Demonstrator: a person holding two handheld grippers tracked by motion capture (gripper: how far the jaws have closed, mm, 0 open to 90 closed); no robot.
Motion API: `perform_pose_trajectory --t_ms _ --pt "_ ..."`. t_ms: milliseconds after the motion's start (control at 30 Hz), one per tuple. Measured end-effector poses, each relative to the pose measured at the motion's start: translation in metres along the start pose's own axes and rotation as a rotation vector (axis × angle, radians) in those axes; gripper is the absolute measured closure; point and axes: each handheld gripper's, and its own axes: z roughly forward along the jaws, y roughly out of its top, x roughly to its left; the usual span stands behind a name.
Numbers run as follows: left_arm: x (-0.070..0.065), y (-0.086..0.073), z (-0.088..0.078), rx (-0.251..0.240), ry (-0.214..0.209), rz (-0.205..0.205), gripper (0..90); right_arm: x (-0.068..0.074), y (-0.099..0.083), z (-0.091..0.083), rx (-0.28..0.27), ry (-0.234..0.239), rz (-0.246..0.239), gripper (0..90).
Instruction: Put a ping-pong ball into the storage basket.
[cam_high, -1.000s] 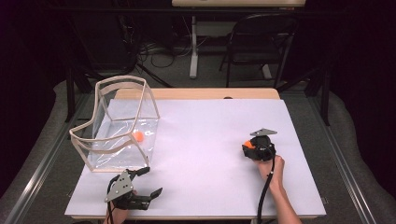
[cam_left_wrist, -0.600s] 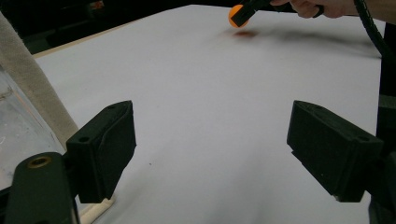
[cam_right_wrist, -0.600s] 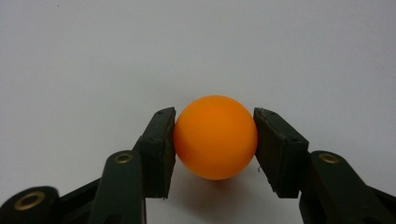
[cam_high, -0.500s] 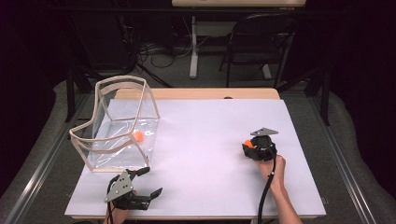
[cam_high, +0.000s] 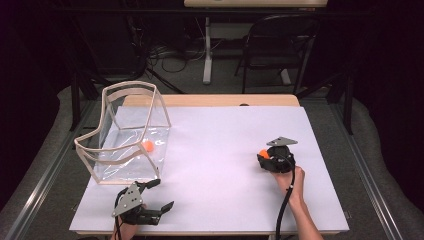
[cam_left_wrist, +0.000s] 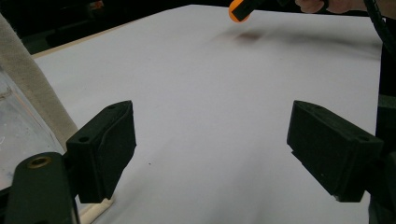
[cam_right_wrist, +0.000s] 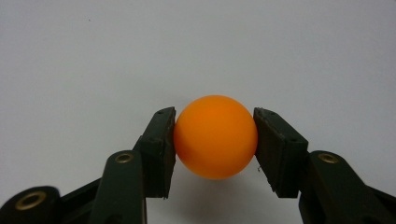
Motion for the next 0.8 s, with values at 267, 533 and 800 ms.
perform_pose_trajectory --t_ms 267,533,800 --pt "0.000 0.000 0.001 0.003 -0.005 -0.001 15.7 0.007 0.003 -0.002 -0.003 0.016 -0.010 50.7" --pt "0.000 0.000 0.001 0.000 -0.005 -0.002 15.7 0.013 0.005 -0.005 -0.012 0.040 -0.023 50.8" --pt "-0.001 0.000 0.001 -0.002 -0.005 -0.002 15.7 0.017 0.008 -0.007 -0.024 0.059 -0.029 50.8"
